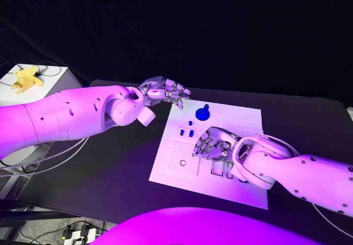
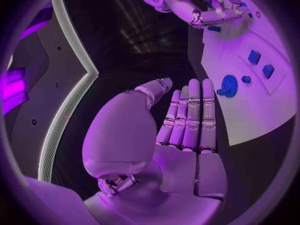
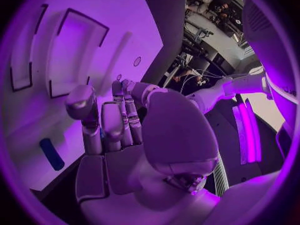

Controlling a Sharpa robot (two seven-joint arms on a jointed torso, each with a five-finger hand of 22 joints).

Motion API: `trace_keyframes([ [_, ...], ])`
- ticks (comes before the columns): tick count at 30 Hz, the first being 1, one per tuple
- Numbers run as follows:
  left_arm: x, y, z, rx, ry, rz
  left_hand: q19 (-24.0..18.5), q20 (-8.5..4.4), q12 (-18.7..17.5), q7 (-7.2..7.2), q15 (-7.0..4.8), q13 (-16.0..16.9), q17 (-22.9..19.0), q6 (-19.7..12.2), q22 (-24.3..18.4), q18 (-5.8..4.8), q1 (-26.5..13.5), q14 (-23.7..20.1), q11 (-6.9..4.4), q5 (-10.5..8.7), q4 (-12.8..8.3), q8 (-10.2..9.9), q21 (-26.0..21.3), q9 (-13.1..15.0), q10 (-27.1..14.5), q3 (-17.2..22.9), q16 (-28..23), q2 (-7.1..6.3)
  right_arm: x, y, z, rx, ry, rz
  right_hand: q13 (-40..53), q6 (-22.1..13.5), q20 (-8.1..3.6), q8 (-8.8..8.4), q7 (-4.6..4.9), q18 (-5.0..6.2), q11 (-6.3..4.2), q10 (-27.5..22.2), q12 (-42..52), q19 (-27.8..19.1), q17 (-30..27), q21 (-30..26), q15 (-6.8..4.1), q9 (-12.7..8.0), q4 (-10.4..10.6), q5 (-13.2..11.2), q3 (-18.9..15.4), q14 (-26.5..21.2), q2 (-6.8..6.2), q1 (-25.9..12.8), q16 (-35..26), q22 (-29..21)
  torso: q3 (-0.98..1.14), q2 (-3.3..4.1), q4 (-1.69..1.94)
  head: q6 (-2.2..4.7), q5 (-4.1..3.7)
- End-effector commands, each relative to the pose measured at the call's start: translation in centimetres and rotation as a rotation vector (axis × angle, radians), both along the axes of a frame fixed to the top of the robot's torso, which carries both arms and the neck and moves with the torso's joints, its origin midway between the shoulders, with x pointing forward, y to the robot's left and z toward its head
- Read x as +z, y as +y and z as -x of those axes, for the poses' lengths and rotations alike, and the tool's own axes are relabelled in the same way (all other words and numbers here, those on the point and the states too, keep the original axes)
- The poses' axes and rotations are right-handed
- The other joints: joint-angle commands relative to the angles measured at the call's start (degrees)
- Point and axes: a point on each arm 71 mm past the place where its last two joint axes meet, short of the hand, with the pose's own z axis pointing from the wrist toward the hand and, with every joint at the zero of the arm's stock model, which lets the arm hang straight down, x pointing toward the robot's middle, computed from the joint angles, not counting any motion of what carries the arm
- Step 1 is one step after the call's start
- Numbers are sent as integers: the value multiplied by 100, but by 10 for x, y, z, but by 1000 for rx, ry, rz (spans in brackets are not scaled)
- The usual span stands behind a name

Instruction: Assemble the parts on the task board

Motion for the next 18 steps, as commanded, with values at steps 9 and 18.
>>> trace_keyframes([
  [9, 1, -3, 1, -19, 0, 5, 15, 23, -30, 25, 29, 6, 8, -3, -9, 67, 12, 12, 14, 27, 20, -38, -35, -10, -15, 22, -30, 28, 7, -7, -8, -104, 203, -95, 5, 19, -5, 24, 18, -51, -34, 84, 29, 41, 5, 17, 7, 11, -16, 19, 31, 48, 14, -42, 16, 698, -7, -6, -2, 0, -3],
  [18, 0, -3, 0, -19, 3, 2, 16, 22, -30, 26, 29, 6, 9, -4, -8, 67, 18, 11, 14, 28, 17, -39, -35, -10, -16, 24, -32, 27, 2, -11, -19, -211, 449, -108, 3, 3, -4, 23, 23, -57, -28, 79, 16, 50, -31, 52, 11, 23, -26, 21, 41, 37, 22, -63, -5, 705, -7, -6, 1, 0, 12],
])
